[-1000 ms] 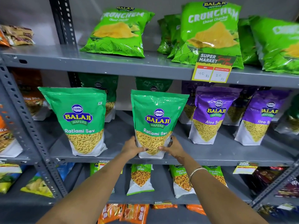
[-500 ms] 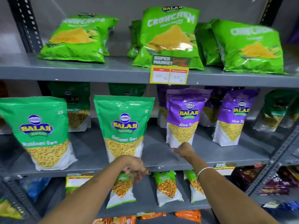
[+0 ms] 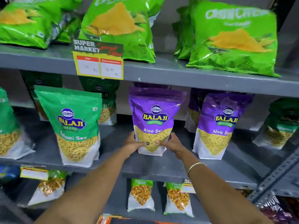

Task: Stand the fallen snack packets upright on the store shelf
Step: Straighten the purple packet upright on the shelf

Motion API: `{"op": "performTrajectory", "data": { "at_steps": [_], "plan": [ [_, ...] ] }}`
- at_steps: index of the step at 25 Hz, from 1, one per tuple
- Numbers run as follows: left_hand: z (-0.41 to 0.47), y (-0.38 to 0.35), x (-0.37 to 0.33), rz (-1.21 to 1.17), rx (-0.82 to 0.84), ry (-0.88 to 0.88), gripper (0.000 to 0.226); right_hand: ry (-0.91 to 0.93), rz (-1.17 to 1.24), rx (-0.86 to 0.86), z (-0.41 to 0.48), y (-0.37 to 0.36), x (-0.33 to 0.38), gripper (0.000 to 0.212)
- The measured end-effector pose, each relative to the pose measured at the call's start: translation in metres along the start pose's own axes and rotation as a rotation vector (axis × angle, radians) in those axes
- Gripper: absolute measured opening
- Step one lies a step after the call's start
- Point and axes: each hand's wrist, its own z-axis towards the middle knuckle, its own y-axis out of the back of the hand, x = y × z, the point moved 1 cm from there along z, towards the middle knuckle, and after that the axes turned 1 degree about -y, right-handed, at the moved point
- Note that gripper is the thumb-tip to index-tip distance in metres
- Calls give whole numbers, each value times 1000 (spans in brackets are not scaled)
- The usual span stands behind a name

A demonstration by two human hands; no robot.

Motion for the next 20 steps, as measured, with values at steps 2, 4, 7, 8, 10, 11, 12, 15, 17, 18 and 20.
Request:
{"op": "performTrajectory", "data": {
  "at_steps": [2,4,7,8,10,11,12,15,17,18,20],
  "plan": [
    [-12,1,-2,24,-12,-3,65,52,11,60,-11,0,0,66],
    [-26,4,-1,55,9,-13,59,79,12,106,-29,-1,1,54],
    [-36,10,11,142,-22,9,76,54,-1,29,-54,-7,-1,62],
    [-42,11,13,164,-23,7,79,60,-11,8,-61,-8,-3,72],
    [-56,13,10,211,-22,-1,74,31,-25,13,-73,-10,-4,85],
    [-61,14,9,229,-17,-2,70,30,-22,32,-77,-10,-3,81],
    [-67,14,7,246,-11,-6,69,30,-38,35,-81,-10,-3,72],
    [-71,14,6,277,-15,-49,67,45,-39,28,-88,-11,0,67],
    [-73,15,7,280,-28,-48,66,56,-39,36,-88,-12,-2,62],
    [-73,15,8,290,-30,-38,67,62,-42,44,-89,-13,-2,55],
    [-73,15,6,321,-16,-23,70,40,-56,52,-92,-14,2,46]
  ]
}}
